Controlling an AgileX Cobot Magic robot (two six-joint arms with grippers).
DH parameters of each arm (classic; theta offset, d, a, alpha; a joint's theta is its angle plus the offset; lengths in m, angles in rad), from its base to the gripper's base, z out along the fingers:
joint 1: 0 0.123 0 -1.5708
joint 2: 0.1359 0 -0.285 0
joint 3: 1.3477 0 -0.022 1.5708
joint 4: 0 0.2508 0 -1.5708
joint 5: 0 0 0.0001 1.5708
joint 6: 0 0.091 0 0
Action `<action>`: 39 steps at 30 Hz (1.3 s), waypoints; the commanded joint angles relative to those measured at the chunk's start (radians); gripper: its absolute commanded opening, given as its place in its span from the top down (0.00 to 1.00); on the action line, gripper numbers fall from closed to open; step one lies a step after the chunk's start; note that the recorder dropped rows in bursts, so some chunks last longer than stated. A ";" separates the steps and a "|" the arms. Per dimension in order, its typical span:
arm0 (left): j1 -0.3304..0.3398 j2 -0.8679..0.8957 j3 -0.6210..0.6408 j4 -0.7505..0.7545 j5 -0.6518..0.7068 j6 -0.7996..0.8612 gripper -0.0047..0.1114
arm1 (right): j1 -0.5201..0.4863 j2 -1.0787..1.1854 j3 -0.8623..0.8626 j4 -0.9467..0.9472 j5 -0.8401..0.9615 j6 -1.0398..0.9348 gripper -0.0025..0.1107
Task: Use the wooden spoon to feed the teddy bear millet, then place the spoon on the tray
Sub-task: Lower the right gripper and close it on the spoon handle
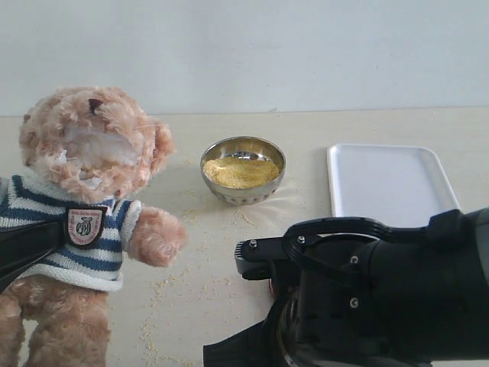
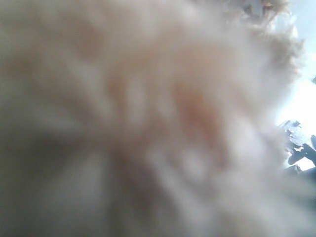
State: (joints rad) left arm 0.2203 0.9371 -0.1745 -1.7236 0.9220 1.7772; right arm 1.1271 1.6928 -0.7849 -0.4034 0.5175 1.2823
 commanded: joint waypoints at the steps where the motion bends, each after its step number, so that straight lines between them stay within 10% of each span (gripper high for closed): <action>1: 0.003 0.002 0.000 -0.021 0.015 -0.004 0.92 | 0.009 0.029 0.005 -0.012 0.059 0.026 0.66; 30: 0.003 0.002 0.000 -0.021 0.015 -0.004 0.92 | 0.022 0.075 0.005 0.002 -0.058 -0.007 0.66; 35: 0.003 0.002 0.000 -0.021 0.015 -0.004 0.92 | 0.022 0.075 0.005 0.007 -0.058 -0.040 0.98; 39: 0.003 0.002 0.000 -0.021 0.015 -0.004 0.92 | 0.022 0.073 0.005 -0.031 -0.008 -0.070 0.98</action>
State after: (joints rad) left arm 0.2203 0.9371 -0.1745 -1.7236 0.9220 1.7772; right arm 1.1468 1.7701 -0.7826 -0.4111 0.4643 1.2395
